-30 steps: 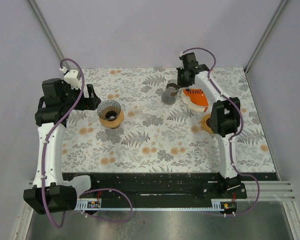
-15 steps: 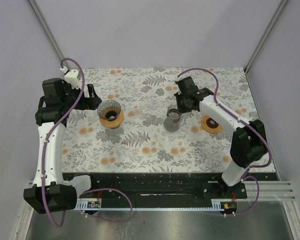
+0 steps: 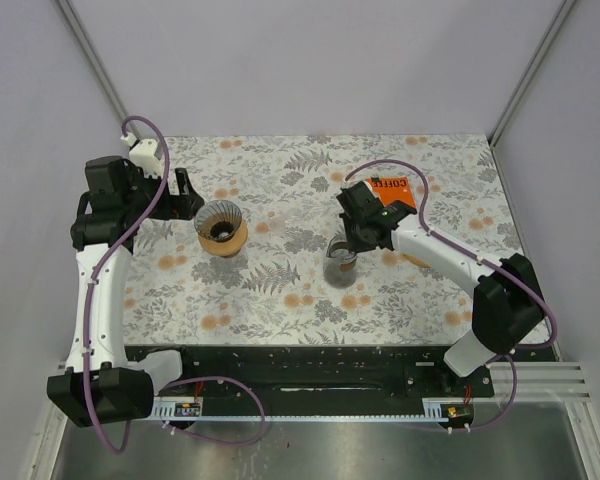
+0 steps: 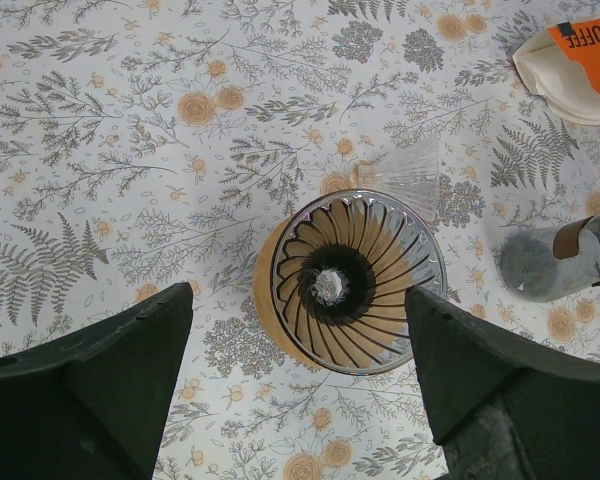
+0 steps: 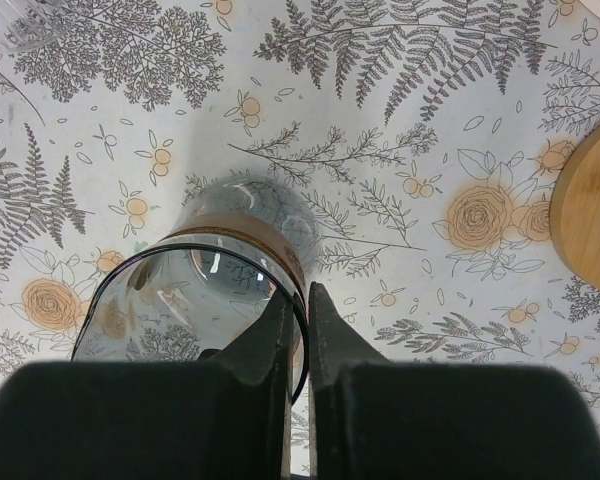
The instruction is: Place the coffee filter in the dripper
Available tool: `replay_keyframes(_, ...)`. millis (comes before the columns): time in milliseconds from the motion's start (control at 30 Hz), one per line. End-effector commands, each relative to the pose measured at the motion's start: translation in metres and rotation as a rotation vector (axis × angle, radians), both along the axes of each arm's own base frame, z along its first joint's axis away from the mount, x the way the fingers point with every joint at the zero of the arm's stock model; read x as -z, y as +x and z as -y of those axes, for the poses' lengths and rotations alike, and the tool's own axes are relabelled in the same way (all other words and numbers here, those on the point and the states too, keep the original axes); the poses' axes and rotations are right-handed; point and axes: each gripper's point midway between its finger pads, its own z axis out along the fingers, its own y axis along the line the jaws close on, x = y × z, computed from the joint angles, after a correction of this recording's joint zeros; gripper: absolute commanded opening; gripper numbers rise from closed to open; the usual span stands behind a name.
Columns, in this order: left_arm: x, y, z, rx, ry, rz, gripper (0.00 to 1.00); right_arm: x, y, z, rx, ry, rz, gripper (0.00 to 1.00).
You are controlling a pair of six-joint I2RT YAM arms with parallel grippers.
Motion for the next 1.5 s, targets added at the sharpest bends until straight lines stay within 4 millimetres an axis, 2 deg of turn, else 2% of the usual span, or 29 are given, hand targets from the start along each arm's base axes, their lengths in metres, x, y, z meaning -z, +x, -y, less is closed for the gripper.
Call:
replay_keyframes(0,-0.014,0.004,0.002,0.014,-0.006,0.062,0.91,-0.011,0.003,-0.006,0.063,0.033,0.051,0.06)
replay_keyframes(67,-0.014,0.004,0.001,0.011,-0.006,0.059,0.91,-0.012,0.002,-0.009,0.057,0.043,0.048,0.21)
replay_keyframes(133,-0.013,0.004,0.001,0.011,-0.005,0.056,0.91,-0.016,-0.001,-0.015,0.039,0.066,0.041,0.33)
replay_keyframes(233,-0.012,0.005,0.001,0.012,-0.006,0.053,0.91,-0.028,-0.005,-0.027,-0.006,0.128,0.035,0.43)
replay_keyframes(333,-0.012,0.004,0.001,0.013,-0.005,0.056,0.91,-0.053,-0.006,-0.029,-0.054,0.150,0.068,0.52)
replay_keyframes(467,-0.013,0.003,0.002,0.016,-0.002,0.061,0.91,-0.097,0.005,-0.014,-0.052,0.184,0.170,0.63)
replay_keyframes(533,-0.013,0.002,0.001,0.014,-0.003,0.062,0.91,-0.110,0.018,0.008,-0.006,0.240,0.186,0.63)
replay_keyframes(600,-0.013,0.002,0.002,0.020,-0.001,0.062,0.91,-0.116,0.032,0.038,0.068,0.267,0.210,0.63)
replay_keyframes(667,-0.012,0.001,0.002,0.022,0.002,0.062,0.91,-0.115,0.040,0.060,0.116,0.273,0.223,0.62)
replay_keyframes(733,-0.011,0.002,0.002,0.023,0.004,0.060,0.91,-0.111,0.042,0.068,0.128,0.260,0.220,0.62)
replay_keyframes(1067,-0.007,0.003,0.002,0.024,0.004,0.050,0.91,-0.091,0.055,0.076,0.141,0.215,0.188,0.62)
replay_keyframes(1200,-0.007,0.003,0.002,0.024,0.004,0.050,0.91,-0.082,0.074,0.086,0.155,0.158,0.204,0.62)
replay_keyframes(1333,-0.007,0.003,0.002,0.028,0.003,0.050,0.91,-0.059,0.099,0.104,0.103,-0.025,0.227,0.62)
replay_keyframes(1467,-0.006,0.004,0.002,0.029,-0.001,0.045,0.91,-0.037,0.124,0.105,0.020,-0.114,0.264,0.63)
